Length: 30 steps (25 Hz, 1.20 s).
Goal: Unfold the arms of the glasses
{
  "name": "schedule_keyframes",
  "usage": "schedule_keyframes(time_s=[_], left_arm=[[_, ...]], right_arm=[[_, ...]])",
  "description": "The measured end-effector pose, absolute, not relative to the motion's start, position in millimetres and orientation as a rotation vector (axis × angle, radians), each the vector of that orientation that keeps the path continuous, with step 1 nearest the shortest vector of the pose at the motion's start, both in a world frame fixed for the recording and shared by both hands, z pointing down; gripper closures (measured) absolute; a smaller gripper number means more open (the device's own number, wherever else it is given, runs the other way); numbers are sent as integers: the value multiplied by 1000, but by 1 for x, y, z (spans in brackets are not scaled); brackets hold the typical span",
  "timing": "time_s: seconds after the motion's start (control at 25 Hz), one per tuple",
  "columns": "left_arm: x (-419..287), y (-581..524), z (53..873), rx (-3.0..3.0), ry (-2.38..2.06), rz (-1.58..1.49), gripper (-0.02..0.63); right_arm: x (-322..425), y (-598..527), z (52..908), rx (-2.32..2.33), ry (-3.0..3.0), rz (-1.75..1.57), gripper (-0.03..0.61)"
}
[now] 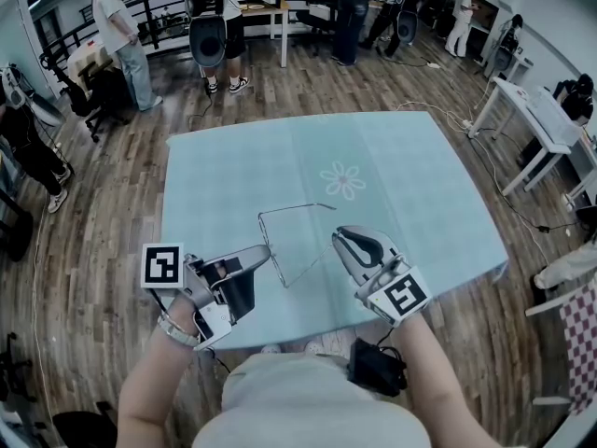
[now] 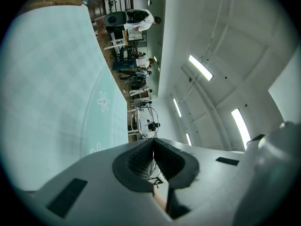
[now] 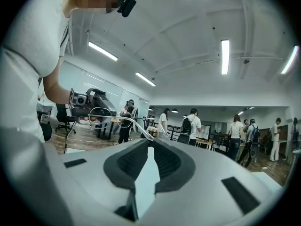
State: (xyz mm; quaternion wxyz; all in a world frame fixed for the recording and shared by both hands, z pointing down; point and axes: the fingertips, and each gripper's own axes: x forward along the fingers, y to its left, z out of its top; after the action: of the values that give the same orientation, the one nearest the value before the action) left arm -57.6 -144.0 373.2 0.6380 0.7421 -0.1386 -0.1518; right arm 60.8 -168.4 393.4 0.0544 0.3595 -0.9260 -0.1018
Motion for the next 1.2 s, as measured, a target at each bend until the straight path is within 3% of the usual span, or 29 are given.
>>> schedule_keyframes(time_s=[1.2], left_arm=[[-72, -159, 376, 1705, -377, -393, 603]], right_arm=[[71, -162, 398, 1150, -2795, -278, 541]])
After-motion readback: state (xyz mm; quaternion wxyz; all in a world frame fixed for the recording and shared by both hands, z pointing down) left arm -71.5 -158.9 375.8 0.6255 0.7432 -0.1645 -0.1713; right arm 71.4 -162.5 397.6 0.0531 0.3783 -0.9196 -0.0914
